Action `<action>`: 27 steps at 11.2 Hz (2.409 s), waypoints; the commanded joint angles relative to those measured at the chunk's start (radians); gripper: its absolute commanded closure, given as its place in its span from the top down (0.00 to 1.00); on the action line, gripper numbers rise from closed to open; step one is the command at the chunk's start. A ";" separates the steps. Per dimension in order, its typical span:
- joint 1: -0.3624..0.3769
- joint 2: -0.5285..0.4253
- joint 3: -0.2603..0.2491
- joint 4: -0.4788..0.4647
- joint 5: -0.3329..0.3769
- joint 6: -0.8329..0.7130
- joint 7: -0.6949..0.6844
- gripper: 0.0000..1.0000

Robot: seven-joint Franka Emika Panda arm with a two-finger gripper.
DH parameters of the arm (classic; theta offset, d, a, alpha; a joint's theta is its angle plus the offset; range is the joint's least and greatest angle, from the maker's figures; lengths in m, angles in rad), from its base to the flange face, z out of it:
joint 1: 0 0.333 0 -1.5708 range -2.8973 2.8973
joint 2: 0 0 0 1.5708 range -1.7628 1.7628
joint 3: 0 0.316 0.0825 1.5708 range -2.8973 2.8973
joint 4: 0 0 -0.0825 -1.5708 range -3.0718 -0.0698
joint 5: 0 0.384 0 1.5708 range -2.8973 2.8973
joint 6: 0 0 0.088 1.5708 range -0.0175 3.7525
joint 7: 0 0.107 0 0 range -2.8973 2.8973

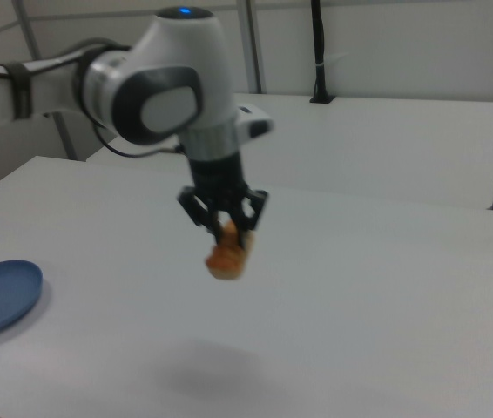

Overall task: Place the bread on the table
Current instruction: 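Lift the bread roll off the plate and carry it away from the plate, then lower the bread roll onto the bare table and open the gripper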

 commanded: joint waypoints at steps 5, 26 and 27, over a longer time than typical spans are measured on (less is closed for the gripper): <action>-0.175 0.245 -0.054 0.019 0.004 0.320 -0.302 0.37; -0.245 0.236 -0.035 0.014 0.010 0.343 -0.161 1.00; -0.223 0.173 -0.035 0.014 0.010 0.251 -0.077 1.00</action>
